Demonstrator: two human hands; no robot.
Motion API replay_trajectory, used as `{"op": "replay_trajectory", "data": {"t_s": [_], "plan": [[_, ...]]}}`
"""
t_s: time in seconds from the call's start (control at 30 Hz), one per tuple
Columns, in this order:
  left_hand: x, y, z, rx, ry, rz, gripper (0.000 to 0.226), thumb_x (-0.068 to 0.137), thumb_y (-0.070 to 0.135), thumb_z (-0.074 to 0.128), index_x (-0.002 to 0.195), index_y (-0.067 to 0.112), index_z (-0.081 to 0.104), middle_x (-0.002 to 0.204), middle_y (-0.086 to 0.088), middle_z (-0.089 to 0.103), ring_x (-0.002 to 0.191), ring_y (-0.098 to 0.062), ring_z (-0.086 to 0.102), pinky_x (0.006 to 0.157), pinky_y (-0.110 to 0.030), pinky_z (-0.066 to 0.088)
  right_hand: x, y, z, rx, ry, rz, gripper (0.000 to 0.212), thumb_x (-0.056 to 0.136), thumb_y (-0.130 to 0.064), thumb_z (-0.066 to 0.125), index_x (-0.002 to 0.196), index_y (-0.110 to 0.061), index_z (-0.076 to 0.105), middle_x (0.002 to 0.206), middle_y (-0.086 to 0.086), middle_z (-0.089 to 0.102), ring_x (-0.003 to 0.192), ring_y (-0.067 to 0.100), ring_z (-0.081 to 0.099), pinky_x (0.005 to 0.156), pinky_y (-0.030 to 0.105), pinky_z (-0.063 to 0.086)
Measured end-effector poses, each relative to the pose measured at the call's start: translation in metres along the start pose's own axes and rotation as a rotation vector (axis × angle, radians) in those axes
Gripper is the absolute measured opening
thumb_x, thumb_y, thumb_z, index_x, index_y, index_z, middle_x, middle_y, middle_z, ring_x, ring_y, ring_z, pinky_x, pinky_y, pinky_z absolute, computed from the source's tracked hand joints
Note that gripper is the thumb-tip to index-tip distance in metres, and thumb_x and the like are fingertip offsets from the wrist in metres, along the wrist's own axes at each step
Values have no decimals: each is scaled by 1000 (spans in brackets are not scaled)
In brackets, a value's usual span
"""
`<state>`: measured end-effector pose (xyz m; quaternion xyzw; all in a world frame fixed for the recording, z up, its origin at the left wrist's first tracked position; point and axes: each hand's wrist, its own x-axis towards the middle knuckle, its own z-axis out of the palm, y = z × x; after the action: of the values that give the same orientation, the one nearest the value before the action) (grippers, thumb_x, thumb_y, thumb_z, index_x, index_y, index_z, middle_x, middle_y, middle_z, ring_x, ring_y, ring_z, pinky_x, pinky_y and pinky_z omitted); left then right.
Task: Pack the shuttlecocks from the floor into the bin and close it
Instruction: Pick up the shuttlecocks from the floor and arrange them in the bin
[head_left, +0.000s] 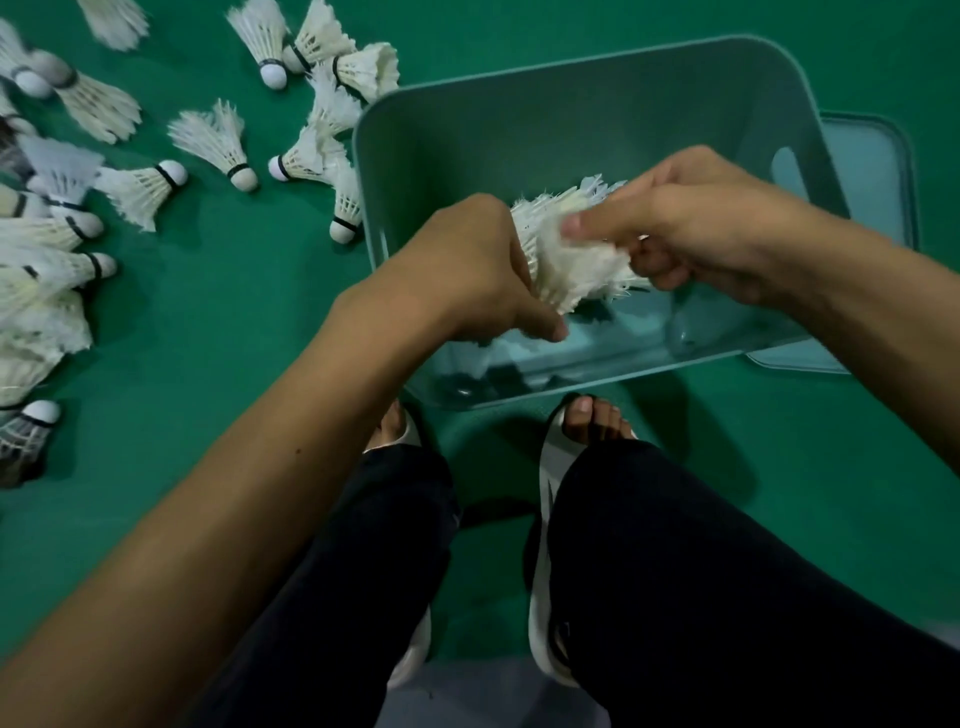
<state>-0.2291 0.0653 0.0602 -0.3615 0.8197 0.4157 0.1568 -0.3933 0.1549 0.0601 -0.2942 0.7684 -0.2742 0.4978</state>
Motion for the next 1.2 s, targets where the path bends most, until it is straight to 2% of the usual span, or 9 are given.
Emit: {"op": "replay_trajectory", "data": {"t_s": [0.07,0.2,0.3,0.4,0.6,0.77,0.9,1.03,1.2], "plan": [[-5,-3,-3,-34,44,-5,39,64,53,90,72,16,82,67,1,76,64,-13,72,56,-24,51,3,5,-10,1,-44,15,22,84,-20,79,83,0,69,46,-5,41,43,12,30,41,20,24],[-13,-6,-15,-177,285,-21,46,73,61,78,80,15,81,88,0,78,70,-5,71,47,-4,44,15,17,-21,-296,-134,171,18,82,-17,80,77,-2,71,46,0,53,39,11,40,45,20,31],[-9,-8,-26,-267,583,40,25,86,43,77,79,19,80,79,8,74,71,3,69,55,3,44,30,25,0,-463,-263,326,15,85,-14,77,87,0,73,62,5,72,45,13,53,40,16,35],[0,-9,-28,-349,633,50,11,84,17,76,74,20,80,65,11,70,59,8,65,60,-3,50,44,30,42,-472,-360,429,7,91,-7,70,98,-4,69,81,13,77,46,15,59,38,14,34],[2,-21,-19,-457,513,-12,11,83,5,71,76,3,79,55,-7,67,34,-2,46,42,-11,36,67,30,96,-608,-265,415,7,88,1,66,95,1,66,74,17,69,57,23,60,39,19,36],[-5,-21,-20,-335,349,-31,24,89,-2,53,94,-3,76,49,3,47,27,-6,36,35,-11,25,56,22,77,-664,-310,401,23,94,1,63,72,5,56,43,12,62,29,13,56,31,15,39],[-11,-14,-25,-187,182,-1,25,91,2,46,92,9,70,59,-8,37,27,-13,21,34,-20,19,40,-9,17,-702,-144,268,13,91,-6,69,85,5,73,75,9,78,45,12,67,53,25,51],[-10,-8,-25,-119,-3,-4,22,90,-1,55,98,6,74,49,0,36,20,-7,32,26,-13,21,3,-34,-44,-326,109,-1,20,78,-20,83,96,-12,77,81,2,78,65,14,69,63,24,60],[-1,-5,-15,-57,-152,30,24,91,5,60,100,15,80,49,6,62,42,-1,51,42,-13,40,-3,-22,-12,-288,-136,113,29,69,-29,89,79,-5,75,54,5,61,47,14,51,46,22,43]]}}
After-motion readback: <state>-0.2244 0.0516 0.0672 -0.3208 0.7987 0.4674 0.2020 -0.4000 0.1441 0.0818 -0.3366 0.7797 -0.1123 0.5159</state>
